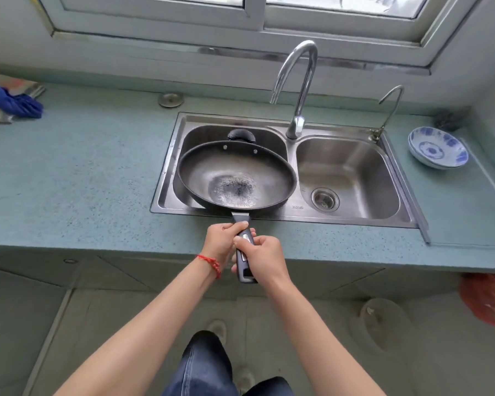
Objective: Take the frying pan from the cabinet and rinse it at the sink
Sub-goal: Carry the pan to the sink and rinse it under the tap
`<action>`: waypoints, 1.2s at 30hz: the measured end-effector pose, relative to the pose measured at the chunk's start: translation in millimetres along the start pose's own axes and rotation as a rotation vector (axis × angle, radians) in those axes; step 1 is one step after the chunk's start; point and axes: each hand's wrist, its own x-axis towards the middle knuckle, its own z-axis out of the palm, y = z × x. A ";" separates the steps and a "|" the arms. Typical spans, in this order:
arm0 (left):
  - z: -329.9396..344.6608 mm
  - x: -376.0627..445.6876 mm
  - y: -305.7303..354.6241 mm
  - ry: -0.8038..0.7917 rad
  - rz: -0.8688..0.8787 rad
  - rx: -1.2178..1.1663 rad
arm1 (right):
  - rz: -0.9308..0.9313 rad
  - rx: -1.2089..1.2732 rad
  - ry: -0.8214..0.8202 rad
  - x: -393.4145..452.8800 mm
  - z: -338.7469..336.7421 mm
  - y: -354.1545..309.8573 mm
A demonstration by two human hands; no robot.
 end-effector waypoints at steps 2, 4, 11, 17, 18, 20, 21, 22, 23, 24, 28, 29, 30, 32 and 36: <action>0.7 11.3 5.6 -0.005 -0.022 0.013 | 0.013 -0.014 0.010 12.9 1.7 -5.9; -0.1 20.9 8.6 -0.009 -0.035 0.028 | 0.029 -0.042 0.023 24.2 4.7 -7.9; -4.7 47.8 14.8 0.010 -0.061 0.063 | 0.091 -0.046 -0.036 48.9 10.9 -17.3; -10.5 62.3 16.7 -0.032 -0.049 0.057 | 0.079 -0.032 -0.067 64.5 6.4 -16.7; -12.3 65.0 16.5 -0.039 -0.051 0.058 | 0.074 -0.043 -0.069 66.3 7.0 -17.5; -15.2 69.6 16.3 -0.056 -0.063 0.064 | 0.074 -0.045 -0.074 69.7 8.3 -19.8; -16.1 71.6 16.9 -0.064 -0.074 0.057 | 0.081 -0.055 -0.077 71.9 9.6 -20.8; -16.7 73.4 18.2 -0.073 -0.085 0.044 | 0.089 -0.068 -0.073 74.9 10.8 -22.2; -17.3 75.5 19.4 -0.083 -0.095 0.033 | 0.089 -0.071 -0.067 78.3 12.1 -23.7; -17.6 77.3 20.8 -0.090 -0.102 0.036 | 0.086 -0.069 -0.061 81.8 13.1 -25.2; -22.0 84.7 19.7 -0.123 -0.101 0.087 | 0.089 -0.078 -0.044 96.8 12.0 -19.5; -23.4 86.0 19.0 -0.135 -0.103 0.088 | 0.090 -0.094 -0.050 98.9 11.6 -17.2; -24.7 86.7 19.0 -0.145 -0.101 0.093 | 0.089 -0.110 -0.053 100.4 11.8 -15.5; -26.5 87.0 19.2 -0.156 -0.096 0.113 | 0.088 -0.124 -0.058 102.8 11.6 -12.8; -27.5 81.6 20.7 -0.173 -0.094 0.154 | 0.050 -0.141 -0.093 104.7 6.2 -12.1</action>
